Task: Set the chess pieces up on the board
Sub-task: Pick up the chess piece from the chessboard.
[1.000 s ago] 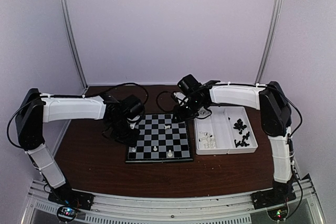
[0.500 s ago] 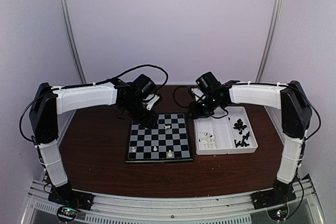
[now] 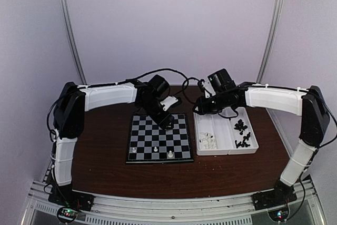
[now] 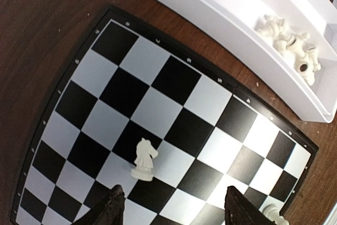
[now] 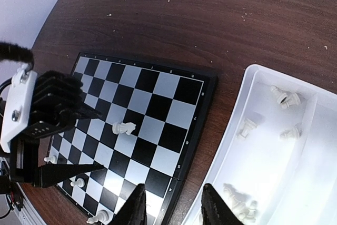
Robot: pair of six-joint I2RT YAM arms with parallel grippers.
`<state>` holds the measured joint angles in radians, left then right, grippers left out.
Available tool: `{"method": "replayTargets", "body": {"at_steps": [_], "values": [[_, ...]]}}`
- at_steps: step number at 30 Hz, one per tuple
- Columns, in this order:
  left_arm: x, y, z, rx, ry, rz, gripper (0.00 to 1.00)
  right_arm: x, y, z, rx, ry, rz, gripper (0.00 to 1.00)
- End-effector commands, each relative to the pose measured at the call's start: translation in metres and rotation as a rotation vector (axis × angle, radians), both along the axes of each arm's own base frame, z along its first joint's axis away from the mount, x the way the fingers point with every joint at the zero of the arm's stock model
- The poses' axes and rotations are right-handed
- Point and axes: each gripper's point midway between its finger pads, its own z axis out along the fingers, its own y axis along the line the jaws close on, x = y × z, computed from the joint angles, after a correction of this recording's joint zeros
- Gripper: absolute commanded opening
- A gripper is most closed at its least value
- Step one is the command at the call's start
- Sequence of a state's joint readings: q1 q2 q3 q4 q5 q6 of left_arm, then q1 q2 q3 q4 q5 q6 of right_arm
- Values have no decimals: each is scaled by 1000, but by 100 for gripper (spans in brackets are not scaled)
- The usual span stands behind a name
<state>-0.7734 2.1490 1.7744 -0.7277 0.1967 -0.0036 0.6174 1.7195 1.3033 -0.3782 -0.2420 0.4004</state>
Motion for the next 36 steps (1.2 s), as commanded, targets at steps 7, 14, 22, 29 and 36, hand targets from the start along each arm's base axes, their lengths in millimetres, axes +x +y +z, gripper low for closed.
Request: {"method": "replayTargets", "body": {"at_steps": [7, 14, 22, 29, 36], "values": [[21, -9, -10, 14, -43, -88, 65, 4, -27, 47, 95, -168, -142, 36], [28, -3, -24, 18, -15, -79, 62, -1, -45, 65, 119, -238, -198, 37], [26, -5, -38, 28, 17, -87, 57, -1, -45, 64, 123, -231, -196, 37], [23, 0, -49, 55, 31, -95, 39, 0, -43, 61, 122, -223, -192, 37], [20, -4, -33, 20, 36, -101, 17, 0, -31, 55, 138, -185, -150, 37]]}}
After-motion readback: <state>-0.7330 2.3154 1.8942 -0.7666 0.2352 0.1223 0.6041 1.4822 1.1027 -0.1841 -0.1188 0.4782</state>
